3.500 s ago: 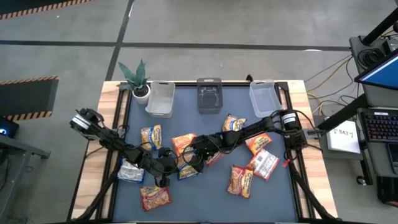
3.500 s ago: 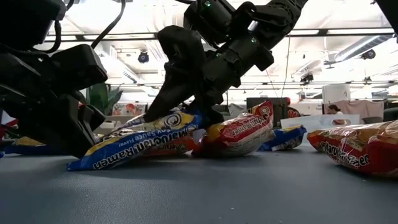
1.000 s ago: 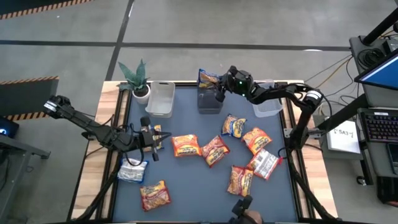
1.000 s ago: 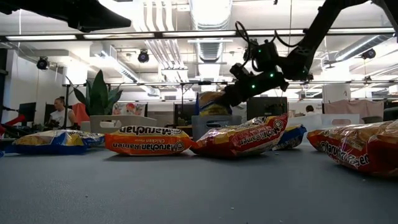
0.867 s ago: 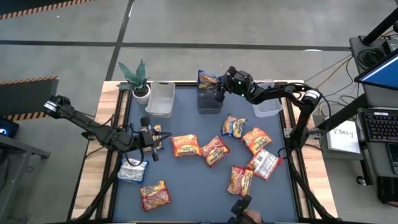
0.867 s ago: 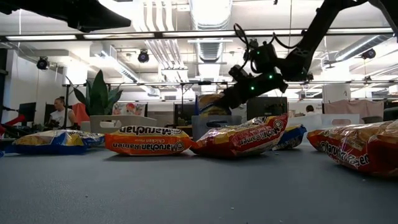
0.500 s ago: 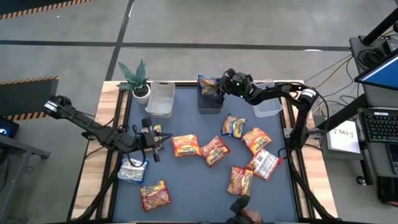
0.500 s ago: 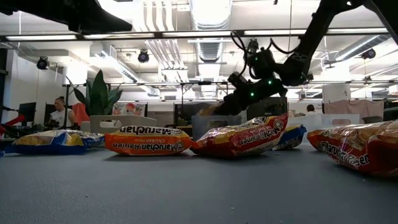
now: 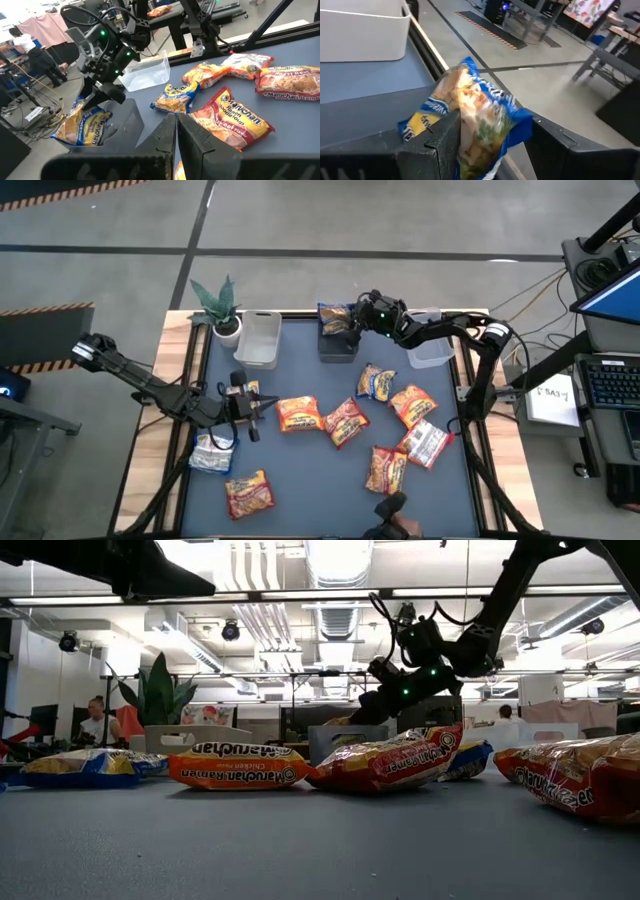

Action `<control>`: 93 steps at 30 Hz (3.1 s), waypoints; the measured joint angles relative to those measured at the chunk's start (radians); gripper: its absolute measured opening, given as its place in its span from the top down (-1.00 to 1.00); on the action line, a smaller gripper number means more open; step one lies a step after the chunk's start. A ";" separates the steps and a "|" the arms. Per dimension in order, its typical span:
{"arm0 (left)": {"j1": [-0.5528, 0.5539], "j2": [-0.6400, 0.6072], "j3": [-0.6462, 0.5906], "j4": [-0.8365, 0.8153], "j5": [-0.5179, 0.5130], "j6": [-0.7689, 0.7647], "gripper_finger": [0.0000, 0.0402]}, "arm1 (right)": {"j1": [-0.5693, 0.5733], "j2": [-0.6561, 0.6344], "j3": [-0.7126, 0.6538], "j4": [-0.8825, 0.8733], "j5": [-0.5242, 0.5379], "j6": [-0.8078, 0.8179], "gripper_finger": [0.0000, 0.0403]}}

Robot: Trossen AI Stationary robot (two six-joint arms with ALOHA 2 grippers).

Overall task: Sort Maruchan noodles
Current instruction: Put the blue noodle pack into the black bin, then put the orange noodle pack into the gray bin

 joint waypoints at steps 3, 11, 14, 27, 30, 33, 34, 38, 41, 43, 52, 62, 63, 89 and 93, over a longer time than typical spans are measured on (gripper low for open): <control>0.000 0.000 0.000 0.000 0.000 -0.001 1.00 | 0.000 -0.006 0.000 -0.005 0.002 0.023 0.06; 0.000 0.000 0.000 0.000 0.000 -0.004 1.00 | 0.000 -0.089 0.000 -0.057 0.001 0.072 0.06; 0.000 0.000 0.000 0.000 0.000 -0.011 1.00 | 0.007 -0.170 0.000 -0.137 -0.001 0.105 0.08; 0.000 0.005 0.000 0.020 0.001 -0.051 1.00 | 0.216 -0.603 -0.030 -0.750 -0.008 0.326 0.70; 0.000 0.005 0.000 0.040 0.002 -0.065 1.00 | 0.320 -0.670 -0.104 -0.744 -0.007 0.393 0.85; 0.000 0.005 0.000 0.050 0.002 -0.088 1.00 | 0.424 -0.719 -0.184 -0.680 0.020 0.455 0.94; 0.000 0.005 0.000 0.051 0.002 -0.099 1.00 | 0.457 -0.730 -0.210 -0.650 0.033 0.479 0.95; 0.000 0.005 0.000 0.051 0.002 -0.134 1.00 | 0.568 -0.736 -0.324 -0.496 0.097 0.559 0.95; 0.000 0.005 0.000 0.051 0.002 -0.155 1.00 | 0.628 -0.709 -0.415 -0.324 0.105 0.589 0.96; 0.000 0.005 0.000 0.051 0.002 -0.162 1.00 | 0.656 -0.678 -0.471 -0.202 0.105 0.604 0.96; 0.000 0.005 0.000 0.056 0.003 -0.192 1.00 | 0.676 -0.515 -0.600 0.275 0.108 0.578 0.96; 0.000 0.005 0.000 0.056 0.003 -0.271 1.00 | 0.665 -0.371 -0.514 0.393 0.107 0.540 0.96; 0.000 0.005 0.000 0.056 0.003 -0.288 1.00 | 0.666 -0.357 -0.499 0.393 0.105 0.541 0.96; 0.002 0.293 0.045 0.069 0.050 -0.374 -0.12 | 0.662 -0.622 -0.442 -0.119 0.104 0.421 0.96; 0.015 0.400 0.112 0.039 0.069 -0.340 -0.11 | 0.656 -0.720 -0.443 -0.186 0.106 0.369 0.96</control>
